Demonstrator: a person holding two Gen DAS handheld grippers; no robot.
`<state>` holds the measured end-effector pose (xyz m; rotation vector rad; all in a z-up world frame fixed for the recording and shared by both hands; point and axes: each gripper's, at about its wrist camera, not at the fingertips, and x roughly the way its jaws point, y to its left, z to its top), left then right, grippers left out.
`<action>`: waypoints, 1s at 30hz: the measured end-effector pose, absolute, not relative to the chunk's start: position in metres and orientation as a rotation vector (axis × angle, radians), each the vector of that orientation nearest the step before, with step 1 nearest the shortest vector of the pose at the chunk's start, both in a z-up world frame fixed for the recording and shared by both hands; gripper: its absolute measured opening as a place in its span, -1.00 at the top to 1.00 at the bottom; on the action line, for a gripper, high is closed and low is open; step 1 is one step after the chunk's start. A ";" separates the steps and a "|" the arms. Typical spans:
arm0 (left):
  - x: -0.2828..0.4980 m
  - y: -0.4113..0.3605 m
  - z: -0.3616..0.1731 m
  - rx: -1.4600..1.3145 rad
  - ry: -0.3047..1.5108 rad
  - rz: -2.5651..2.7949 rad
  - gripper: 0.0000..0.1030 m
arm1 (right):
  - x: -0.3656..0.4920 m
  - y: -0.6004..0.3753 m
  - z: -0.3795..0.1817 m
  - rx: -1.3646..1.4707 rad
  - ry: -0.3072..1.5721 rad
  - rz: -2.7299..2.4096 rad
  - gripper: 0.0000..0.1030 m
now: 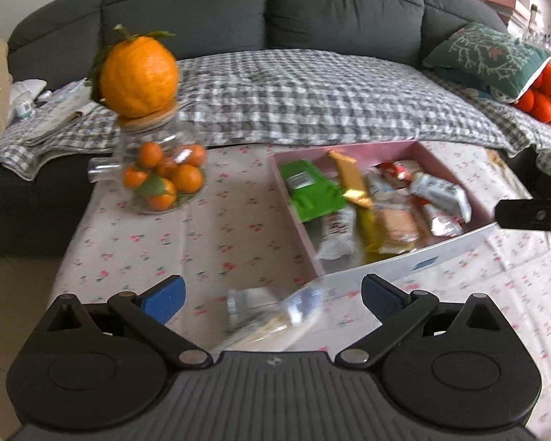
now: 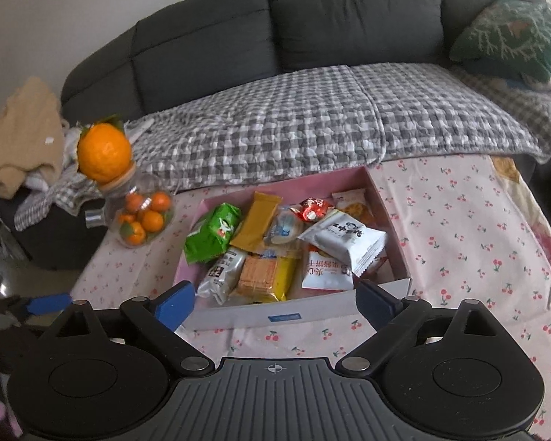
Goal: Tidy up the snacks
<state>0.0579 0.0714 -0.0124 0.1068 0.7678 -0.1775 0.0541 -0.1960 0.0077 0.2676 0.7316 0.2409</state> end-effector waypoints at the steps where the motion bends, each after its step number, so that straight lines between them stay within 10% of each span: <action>1: 0.058 0.076 -0.015 0.115 0.769 -0.174 -0.99 | 0.053 -0.194 0.007 0.253 0.730 0.241 -0.87; 9: 0.054 0.101 -0.042 0.167 0.770 -0.208 -0.97 | 0.051 -0.165 -0.007 0.175 0.767 0.268 -0.87; 20: 0.054 0.103 -0.069 0.199 0.871 -0.344 0.31 | 0.052 -0.125 -0.025 0.142 0.846 0.349 -0.87; 30: 0.033 0.087 -0.067 0.207 0.887 -0.504 0.68 | 0.062 -0.119 -0.041 0.203 0.931 0.348 -0.87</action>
